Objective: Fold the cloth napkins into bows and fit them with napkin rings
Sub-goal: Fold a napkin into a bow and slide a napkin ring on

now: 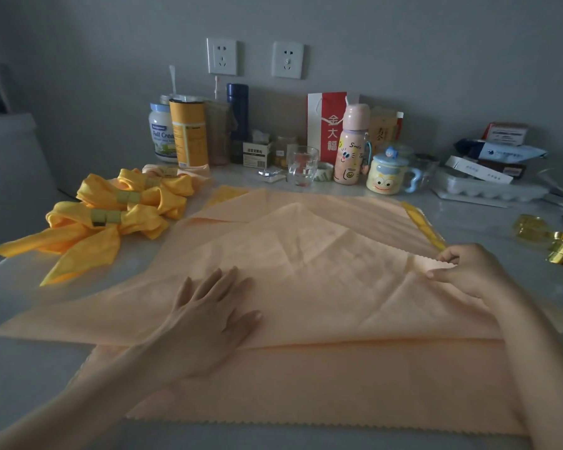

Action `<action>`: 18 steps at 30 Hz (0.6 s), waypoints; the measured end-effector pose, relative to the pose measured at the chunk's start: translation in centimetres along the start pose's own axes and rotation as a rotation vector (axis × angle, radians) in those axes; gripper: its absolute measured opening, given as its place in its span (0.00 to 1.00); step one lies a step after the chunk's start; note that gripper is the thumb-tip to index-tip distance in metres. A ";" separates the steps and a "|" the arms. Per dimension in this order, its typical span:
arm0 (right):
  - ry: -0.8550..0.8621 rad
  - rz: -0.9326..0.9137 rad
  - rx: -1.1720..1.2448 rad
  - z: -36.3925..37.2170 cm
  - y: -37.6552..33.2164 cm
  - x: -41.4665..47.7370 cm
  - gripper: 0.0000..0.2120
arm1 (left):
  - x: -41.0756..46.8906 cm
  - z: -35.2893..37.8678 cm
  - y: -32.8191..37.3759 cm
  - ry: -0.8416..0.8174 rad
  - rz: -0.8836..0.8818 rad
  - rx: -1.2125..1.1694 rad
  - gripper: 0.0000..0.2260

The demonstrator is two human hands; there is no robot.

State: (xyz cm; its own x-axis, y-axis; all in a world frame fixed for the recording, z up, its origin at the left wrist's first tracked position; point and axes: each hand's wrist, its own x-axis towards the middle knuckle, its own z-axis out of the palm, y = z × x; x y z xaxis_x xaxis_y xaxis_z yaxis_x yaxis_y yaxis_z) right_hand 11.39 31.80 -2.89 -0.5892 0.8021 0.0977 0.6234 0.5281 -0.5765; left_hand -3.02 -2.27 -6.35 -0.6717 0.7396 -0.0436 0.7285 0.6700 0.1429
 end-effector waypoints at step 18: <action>-0.026 0.027 -0.001 0.8 0.0 0.0 0.04 | -1.7 0.1 0.2 -0.022 -0.017 -0.018 0.54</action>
State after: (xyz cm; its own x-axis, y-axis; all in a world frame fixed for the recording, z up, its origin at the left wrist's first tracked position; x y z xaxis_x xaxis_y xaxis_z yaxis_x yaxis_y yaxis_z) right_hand 11.01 31.55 -3.56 -0.5854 0.8085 0.0607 0.6400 0.5068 -0.5775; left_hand -1.77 -3.41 -6.32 -0.6805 0.7297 -0.0676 0.7146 0.6812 0.1594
